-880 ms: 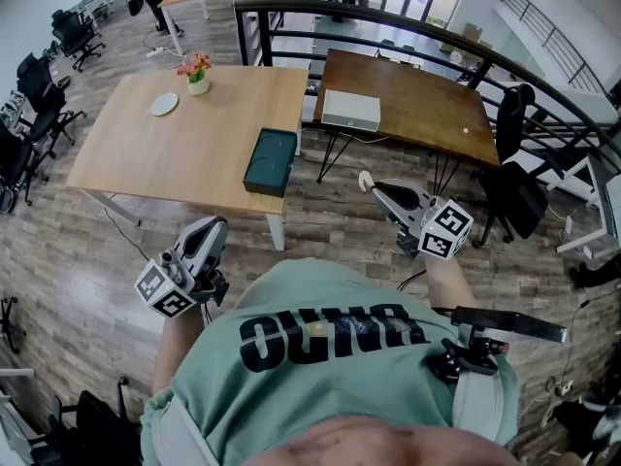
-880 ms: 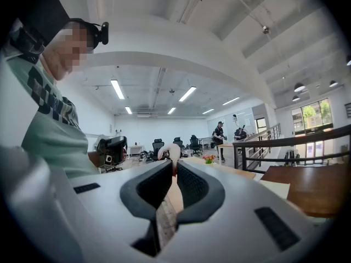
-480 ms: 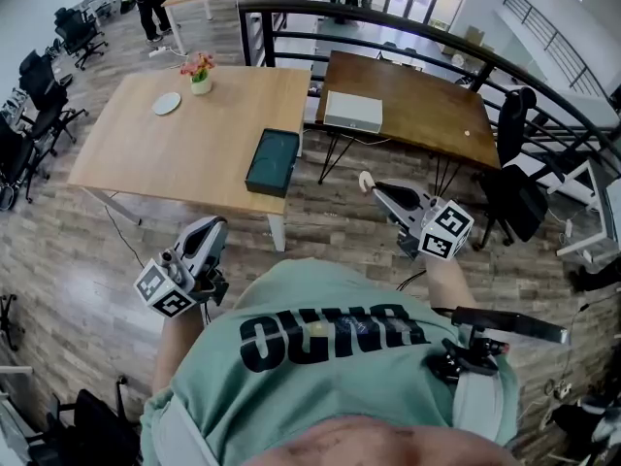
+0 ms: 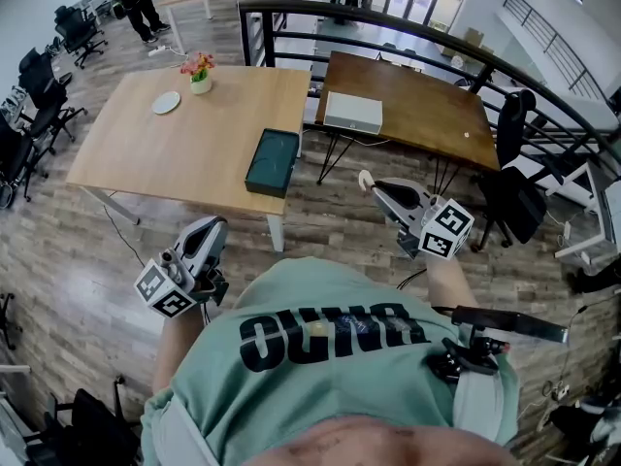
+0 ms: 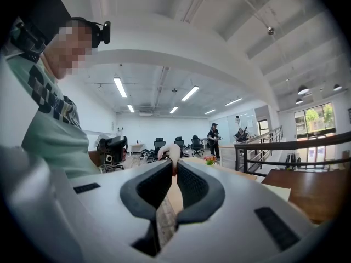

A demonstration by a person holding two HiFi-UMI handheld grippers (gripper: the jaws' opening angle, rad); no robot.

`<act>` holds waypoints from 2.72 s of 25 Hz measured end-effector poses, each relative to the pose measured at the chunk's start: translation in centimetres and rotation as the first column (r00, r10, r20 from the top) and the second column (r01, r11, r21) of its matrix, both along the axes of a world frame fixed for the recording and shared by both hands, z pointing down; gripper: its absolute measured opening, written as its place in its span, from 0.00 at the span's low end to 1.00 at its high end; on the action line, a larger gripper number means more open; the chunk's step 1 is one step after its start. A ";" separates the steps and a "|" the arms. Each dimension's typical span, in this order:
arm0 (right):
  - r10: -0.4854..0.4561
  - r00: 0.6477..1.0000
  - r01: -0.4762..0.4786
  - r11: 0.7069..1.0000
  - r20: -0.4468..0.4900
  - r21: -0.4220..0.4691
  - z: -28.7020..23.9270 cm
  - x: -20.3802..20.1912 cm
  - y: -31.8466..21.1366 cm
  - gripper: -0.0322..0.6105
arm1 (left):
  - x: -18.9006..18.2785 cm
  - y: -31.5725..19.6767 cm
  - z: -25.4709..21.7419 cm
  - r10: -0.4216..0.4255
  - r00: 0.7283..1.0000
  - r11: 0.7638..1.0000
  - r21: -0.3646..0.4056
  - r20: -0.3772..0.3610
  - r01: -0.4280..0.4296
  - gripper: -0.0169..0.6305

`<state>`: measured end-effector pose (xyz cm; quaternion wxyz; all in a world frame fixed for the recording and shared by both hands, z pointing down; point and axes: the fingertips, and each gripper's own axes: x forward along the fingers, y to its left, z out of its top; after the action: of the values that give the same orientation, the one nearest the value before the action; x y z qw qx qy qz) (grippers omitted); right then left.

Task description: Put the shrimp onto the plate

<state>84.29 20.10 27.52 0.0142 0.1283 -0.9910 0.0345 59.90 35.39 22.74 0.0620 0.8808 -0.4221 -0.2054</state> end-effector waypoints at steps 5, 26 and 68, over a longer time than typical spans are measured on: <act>-0.001 1.000 0.001 1.000 -0.016 -0.008 0.5 -0.6 -0.4 0.11 | -0.6 0.0 0.4 -0.003 1.000 1.000 0.003 -0.007 0.003 0.02; -0.146 0.989 0.148 0.988 -0.035 0.036 -1.6 -16.5 3.3 0.11 | -14.3 7.5 -0.9 -0.157 0.987 0.987 0.029 -0.017 0.157 0.02; -0.594 0.804 0.595 0.803 0.040 -0.028 -1.5 -50.0 -12.3 0.11 | -34.2 0.1 -3.0 -0.587 0.809 0.808 -0.048 0.023 0.587 0.02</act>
<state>34.28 7.83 25.99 0.0121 -0.1892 -0.9806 0.0496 25.68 35.48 19.78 0.0174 0.7063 -0.6788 -0.2001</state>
